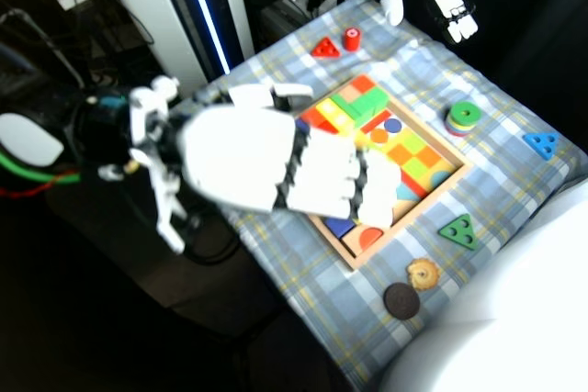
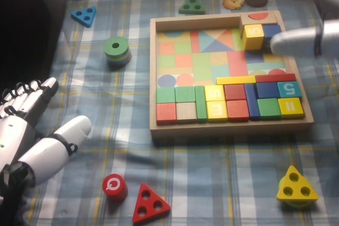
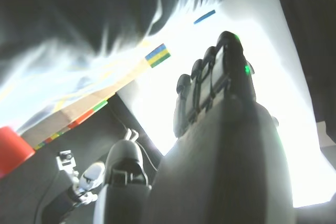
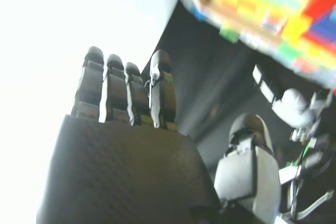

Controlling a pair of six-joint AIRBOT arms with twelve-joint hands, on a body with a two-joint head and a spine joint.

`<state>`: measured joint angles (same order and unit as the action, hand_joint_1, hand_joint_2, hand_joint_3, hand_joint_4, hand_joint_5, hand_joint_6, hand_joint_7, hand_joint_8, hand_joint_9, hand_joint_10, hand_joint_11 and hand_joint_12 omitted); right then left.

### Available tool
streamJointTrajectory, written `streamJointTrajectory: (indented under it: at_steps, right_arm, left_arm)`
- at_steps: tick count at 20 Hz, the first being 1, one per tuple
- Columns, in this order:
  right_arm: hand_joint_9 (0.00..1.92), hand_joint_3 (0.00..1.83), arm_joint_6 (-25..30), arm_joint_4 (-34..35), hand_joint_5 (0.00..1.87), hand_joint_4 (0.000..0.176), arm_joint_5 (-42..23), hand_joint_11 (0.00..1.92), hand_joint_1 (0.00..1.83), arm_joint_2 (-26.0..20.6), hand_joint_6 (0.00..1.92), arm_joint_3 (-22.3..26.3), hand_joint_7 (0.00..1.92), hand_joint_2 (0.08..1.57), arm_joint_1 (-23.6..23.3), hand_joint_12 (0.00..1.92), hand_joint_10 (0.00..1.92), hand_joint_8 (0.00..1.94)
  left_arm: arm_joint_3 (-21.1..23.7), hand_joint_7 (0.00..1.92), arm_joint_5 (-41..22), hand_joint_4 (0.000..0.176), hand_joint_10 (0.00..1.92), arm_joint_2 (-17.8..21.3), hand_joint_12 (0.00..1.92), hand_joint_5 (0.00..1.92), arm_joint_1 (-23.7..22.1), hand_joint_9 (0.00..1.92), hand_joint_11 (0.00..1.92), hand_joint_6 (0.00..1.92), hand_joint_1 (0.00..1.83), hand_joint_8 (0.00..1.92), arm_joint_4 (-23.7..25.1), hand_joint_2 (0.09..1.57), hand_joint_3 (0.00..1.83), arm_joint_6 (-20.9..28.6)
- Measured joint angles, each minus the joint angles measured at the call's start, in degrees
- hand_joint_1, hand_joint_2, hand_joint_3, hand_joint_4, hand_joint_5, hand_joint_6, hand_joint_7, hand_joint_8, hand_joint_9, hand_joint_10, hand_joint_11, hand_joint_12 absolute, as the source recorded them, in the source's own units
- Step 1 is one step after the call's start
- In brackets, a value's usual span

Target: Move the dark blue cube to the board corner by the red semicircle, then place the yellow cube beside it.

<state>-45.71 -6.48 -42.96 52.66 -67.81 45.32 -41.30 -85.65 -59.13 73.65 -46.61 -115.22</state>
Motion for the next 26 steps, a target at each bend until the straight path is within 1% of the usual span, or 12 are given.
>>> streamJointTrajectory:
  at_steps: [2, 5, 6, 8, 9, 12, 17, 18, 21, 22, 23, 26]
  right_arm:
    - [0.0, 0.02, -5.79, 8.55, 0.15, 0.0, -6.1, 0.0, 0.0, -2.12, 0.0, 4.24, 0.05, 1.08, 6.64, 0.0, 0.0, 0.0]
    - [0.0, 0.03, -7.8, 19.37, 0.1, 0.0, -17.79, 0.0, 0.0, -3.89, 0.0, 7.52, 0.02, 1.13, 16.06, 0.0, 0.0, 0.0]
    - [0.0, 0.02, -8.24, 23.02, 0.13, 0.0, -21.92, 0.0, 0.0, -3.89, 0.01, 8.57, 0.06, 1.12, 19.67, 0.0, 0.0, 0.01]
    - [0.01, 0.01, -9.75, 29.2, 0.16, 0.0, -28.3, 0.0, 0.0, -3.93, 0.01, 11.37, 0.09, 1.13, 25.7, 0.0, 0.0, 0.01]
    - [0.02, 0.01, -10.49, 31.71, 0.16, 0.0, -31.34, 0.0, 0.0, -3.93, 0.01, 12.81, 0.1, 1.13, 28.33, 0.0, 0.01, 0.01]
    - [0.03, 0.01, -12.28, 38.42, 0.15, 0.0, -43.12, 0.0, 0.0, -3.02, 0.0, 16.0, 0.1, 1.13, 35.78, 0.0, 0.01, 0.01]
    - [0.03, 0.0, -12.68, 45.59, 0.19, 0.0, -50.23, 0.0, 0.0, 1.99, 0.01, 17.7, 0.12, 1.09, 37.83, 0.0, 0.0, 0.01]
    - [0.01, 0.0, -12.68, 45.48, 0.17, 0.043, -50.21, 0.0, 0.0, 3.08, 0.0, 17.09, 0.11, 1.07, 37.73, 0.0, 0.0, 0.01]
    - [0.0, 0.0, -12.68, 46.42, 0.16, 0.056, -49.94, 0.0, 0.0, 6.36, 0.0, 16.04, 0.09, 1.1, 37.73, 0.0, 0.0, 0.0]
    - [0.0, 0.0, -12.68, 46.4, 0.15, 0.059, -49.79, 0.0, 0.0, 6.6, 0.0, 16.04, 0.07, 1.1, 37.62, 0.0, 0.0, 0.0]
    - [0.0, 0.0, -12.7, 46.36, 0.12, 0.041, -49.94, 0.0, 0.0, 6.64, 0.0, 16.06, 0.06, 1.1, 37.35, 0.0, 0.0, 0.0]
    - [0.0, 0.03, -12.7, 46.66, 0.12, 0.026, -50.42, 0.0, 0.0, 6.78, 0.0, 16.33, 0.06, 1.17, 37.31, 0.0, 0.0, 0.0]
  left_arm:
    - [-0.48, 0.09, 0.13, 0.015, 0.0, 0.33, 0.0, 0.15, -1.4, 0.01, 0.0, 0.01, 0.0, 0.01, 2.01, 1.17, 0.0, 0.07]
    - [-0.46, 0.08, -0.11, 0.036, 0.0, 0.9, 0.0, 0.14, -1.99, 0.0, 0.0, 0.0, 0.0, 0.0, 4.48, 1.16, 0.0, 0.0]
    - [-0.39, 0.09, 0.07, 0.029, 0.0, 1.07, 0.0, 0.15, -1.95, 0.01, 0.0, 0.0, 0.0, 0.0, 4.46, 1.16, 0.0, 0.0]
    - [-0.15, 0.08, -0.2, 0.044, 0.0, 1.55, 0.0, 0.15, -1.92, 0.0, 0.0, 0.0, 0.0, 0.0, 4.31, 1.15, 0.0, -0.07]
    - [-0.15, 0.07, -0.79, 0.067, 0.0, 1.55, 0.0, 0.13, -1.92, 0.0, 0.0, 0.0, 0.0, 0.0, 4.15, 1.13, 0.0, -0.13]
    - [0.2, 0.05, -1.95, 0.088, 0.0, 1.53, 0.0, 0.12, -1.62, 0.0, 0.0, 0.0, 0.0, 0.0, 3.76, 1.14, 0.0, -0.2]
    - [0.17, 0.08, -3.28, 0.033, 0.0, 1.36, 0.0, 0.15, -0.5, 0.0, 0.0, 0.01, 0.0, 0.01, 2.45, 1.14, 0.0, -0.22]
    - [-0.2, 0.08, -3.41, 0.035, 0.0, 1.09, 0.0, 0.15, -0.5, 0.0, 0.0, 0.01, 0.0, 0.01, 2.67, 1.14, 0.0, -0.2]
    - [-0.42, 0.08, -3.56, 0.022, 0.0, 0.39, 0.0, 0.16, -0.5, 0.0, 0.0, 0.01, 0.0, 0.01, 2.34, 1.17, 0.0, -0.22]
    - [-0.42, 0.08, -3.5, 0.034, 0.0, 0.31, 0.0, 0.15, -0.5, 0.0, 0.0, 0.0, 0.0, 0.01, 2.62, 1.17, 0.01, -0.2]
    - [-0.42, 0.07, -3.58, 0.064, 0.0, 0.31, 0.0, 0.13, -0.5, 0.0, 0.0, 0.0, 0.0, 0.0, 3.06, 1.15, 0.0, -0.2]
    - [-0.42, 0.06, -3.78, 0.087, 0.0, 0.31, 0.0, 0.13, -0.5, 0.0, 0.0, 0.0, 0.0, 0.0, 2.73, 1.13, 0.0, -0.2]
